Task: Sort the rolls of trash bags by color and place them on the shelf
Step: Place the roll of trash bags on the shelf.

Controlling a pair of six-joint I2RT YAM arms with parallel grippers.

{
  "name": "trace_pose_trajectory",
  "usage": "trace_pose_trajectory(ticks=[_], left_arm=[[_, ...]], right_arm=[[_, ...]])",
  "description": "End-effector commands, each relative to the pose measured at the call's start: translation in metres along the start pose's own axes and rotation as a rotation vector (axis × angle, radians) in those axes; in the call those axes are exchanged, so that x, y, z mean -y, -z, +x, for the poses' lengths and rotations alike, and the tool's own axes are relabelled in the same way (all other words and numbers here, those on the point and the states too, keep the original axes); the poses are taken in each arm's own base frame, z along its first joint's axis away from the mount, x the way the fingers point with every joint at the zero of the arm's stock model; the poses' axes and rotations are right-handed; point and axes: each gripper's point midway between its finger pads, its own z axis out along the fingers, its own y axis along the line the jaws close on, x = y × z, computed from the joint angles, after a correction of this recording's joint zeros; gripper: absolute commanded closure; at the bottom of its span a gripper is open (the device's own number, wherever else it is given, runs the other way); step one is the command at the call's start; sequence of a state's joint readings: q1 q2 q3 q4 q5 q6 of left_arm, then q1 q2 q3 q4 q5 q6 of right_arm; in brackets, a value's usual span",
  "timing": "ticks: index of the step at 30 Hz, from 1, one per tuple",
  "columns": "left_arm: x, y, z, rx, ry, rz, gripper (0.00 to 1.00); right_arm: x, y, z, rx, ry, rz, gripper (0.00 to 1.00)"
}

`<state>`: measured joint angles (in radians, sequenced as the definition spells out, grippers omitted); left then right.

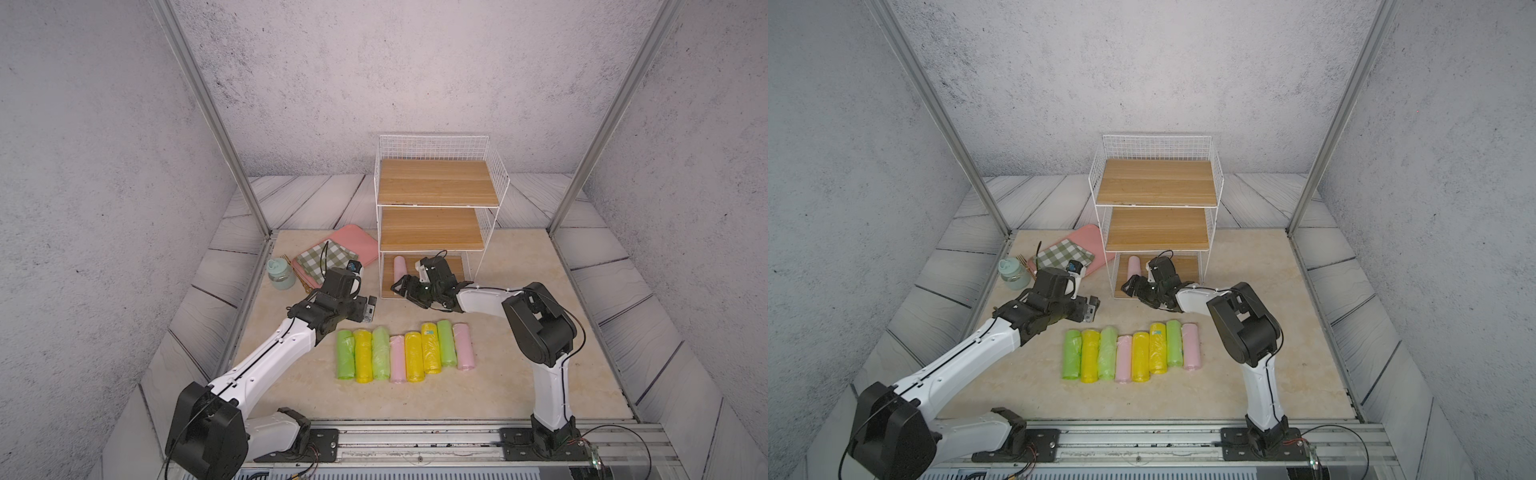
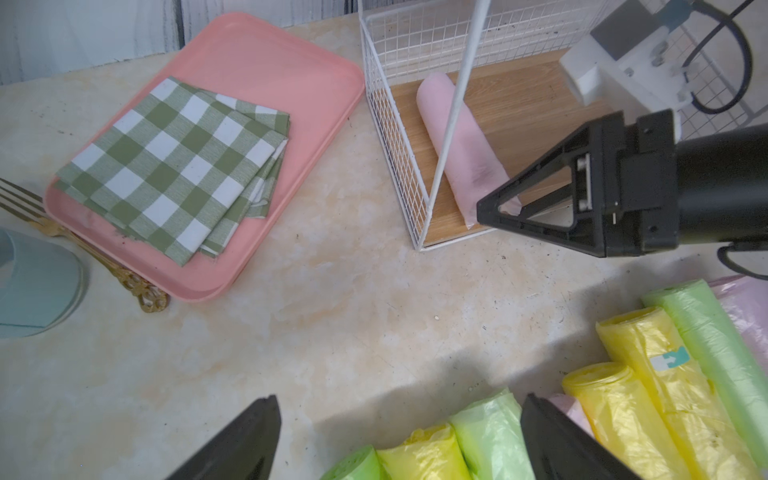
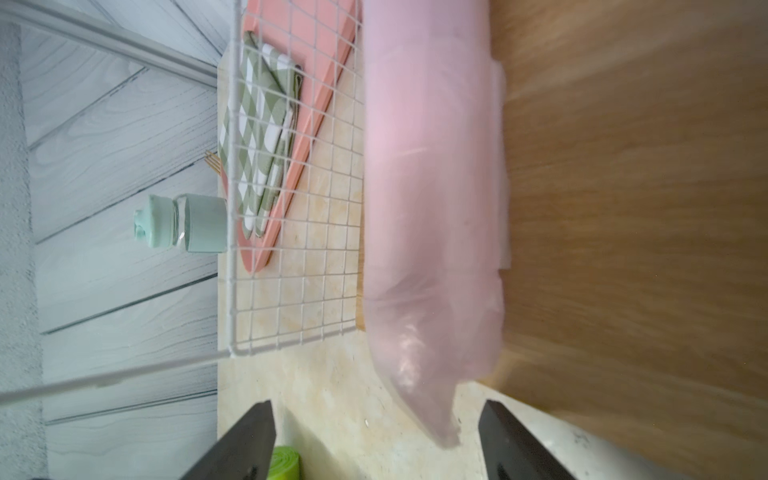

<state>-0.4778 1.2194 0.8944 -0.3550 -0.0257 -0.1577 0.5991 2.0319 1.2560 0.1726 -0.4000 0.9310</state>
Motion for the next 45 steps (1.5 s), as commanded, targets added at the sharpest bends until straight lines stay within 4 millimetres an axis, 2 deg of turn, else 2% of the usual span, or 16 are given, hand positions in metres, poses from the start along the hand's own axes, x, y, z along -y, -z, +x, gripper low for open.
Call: trace_pose_trajectory(ticks=[1, 9, 18, 20, 23, 27, 31, 39, 45], left_arm=[[-0.002, 0.007, -0.003, 0.026, -0.005, 0.001, 0.03], [0.001, 0.011, -0.005, 0.034, -0.017, 0.019, 0.03], [0.007, 0.022, -0.012, 0.072, -0.035, 0.060, 0.03], [0.010, 0.026, -0.014, 0.087, -0.038, 0.076, 0.03], [0.014, 0.031, -0.015, 0.101, -0.054, 0.104, 0.03], [0.022, 0.038, -0.016, 0.112, -0.085, 0.151, 0.03], [0.028, 0.045, -0.016, 0.129, -0.103, 0.188, 0.03], [0.051, 0.058, -0.018, 0.169, -0.157, 0.321, 0.03], [0.066, 0.060, -0.019, 0.181, -0.184, 0.390, 0.03]], right_arm=[[-0.015, 0.020, -0.002, 0.014, 0.068, -0.009, 0.14], [-0.017, 0.024, 0.003, -0.020, 0.099, -0.007, 0.14], [-0.020, 0.057, 0.015, -0.053, 0.239, 0.059, 0.13], [-0.016, 0.065, 0.018, -0.061, 0.265, 0.085, 0.06], [-0.013, 0.076, 0.024, -0.070, 0.294, 0.111, 0.02], [-0.006, 0.089, 0.032, -0.080, 0.319, 0.146, 0.02], [0.008, 0.108, 0.042, -0.091, 0.352, 0.217, 0.02], [0.025, 0.158, 0.055, -0.061, 0.379, 0.341, 0.04], [0.041, 0.195, 0.064, -0.007, 0.370, 0.428, 0.05]])
